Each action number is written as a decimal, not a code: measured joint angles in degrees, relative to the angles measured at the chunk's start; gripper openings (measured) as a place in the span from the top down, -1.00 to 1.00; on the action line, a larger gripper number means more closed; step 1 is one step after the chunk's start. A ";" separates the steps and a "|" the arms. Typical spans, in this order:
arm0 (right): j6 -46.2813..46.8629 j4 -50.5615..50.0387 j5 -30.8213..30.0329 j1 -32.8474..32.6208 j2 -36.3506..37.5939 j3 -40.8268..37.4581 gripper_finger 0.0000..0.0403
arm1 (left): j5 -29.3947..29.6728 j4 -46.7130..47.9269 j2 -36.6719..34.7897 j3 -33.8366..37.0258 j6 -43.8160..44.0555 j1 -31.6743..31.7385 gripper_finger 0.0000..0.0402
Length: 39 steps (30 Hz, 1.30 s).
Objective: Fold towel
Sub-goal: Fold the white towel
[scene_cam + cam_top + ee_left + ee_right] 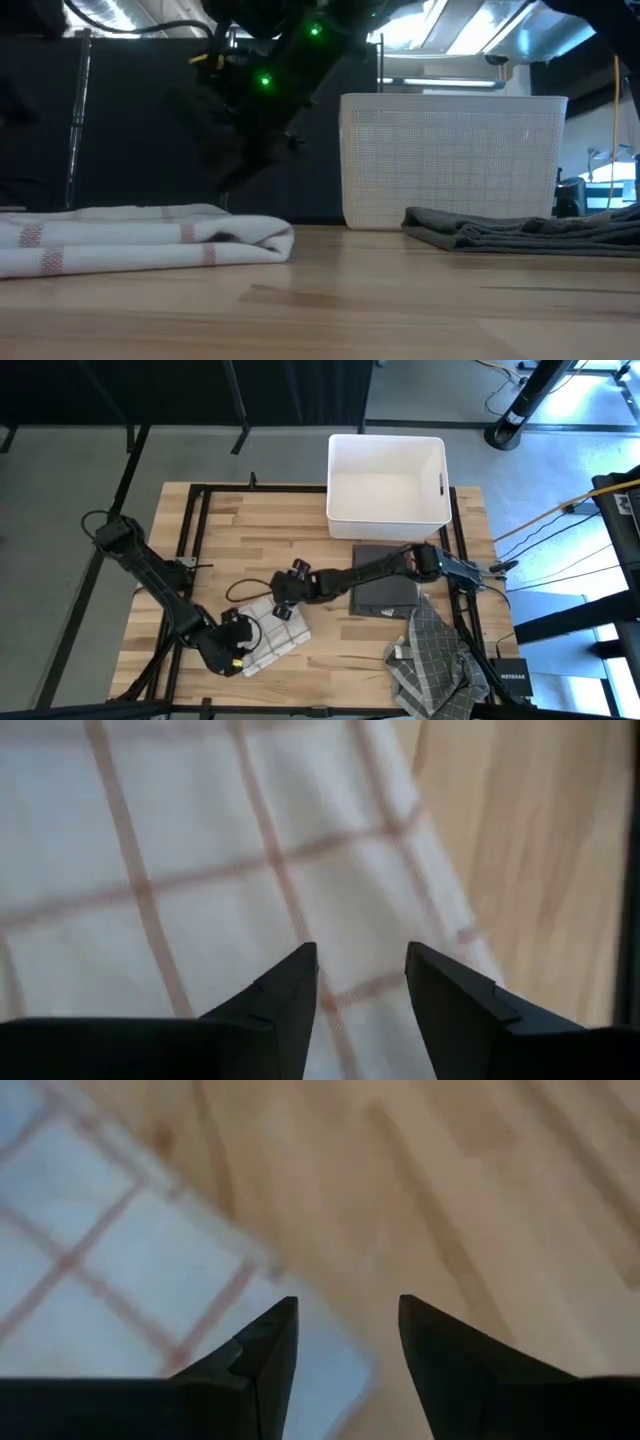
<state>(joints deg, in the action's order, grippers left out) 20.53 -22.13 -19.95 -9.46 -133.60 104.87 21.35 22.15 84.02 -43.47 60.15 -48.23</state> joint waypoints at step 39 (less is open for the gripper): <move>25.53 -13.91 -34.97 -34.40 6.97 -10.91 0.12 | 17.50 16.96 14.11 -1.93 -9.84 37.12 0.27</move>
<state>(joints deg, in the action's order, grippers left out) 46.06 -36.04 -54.92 -43.87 -126.63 93.95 38.86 39.11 98.12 -45.41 50.31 -11.11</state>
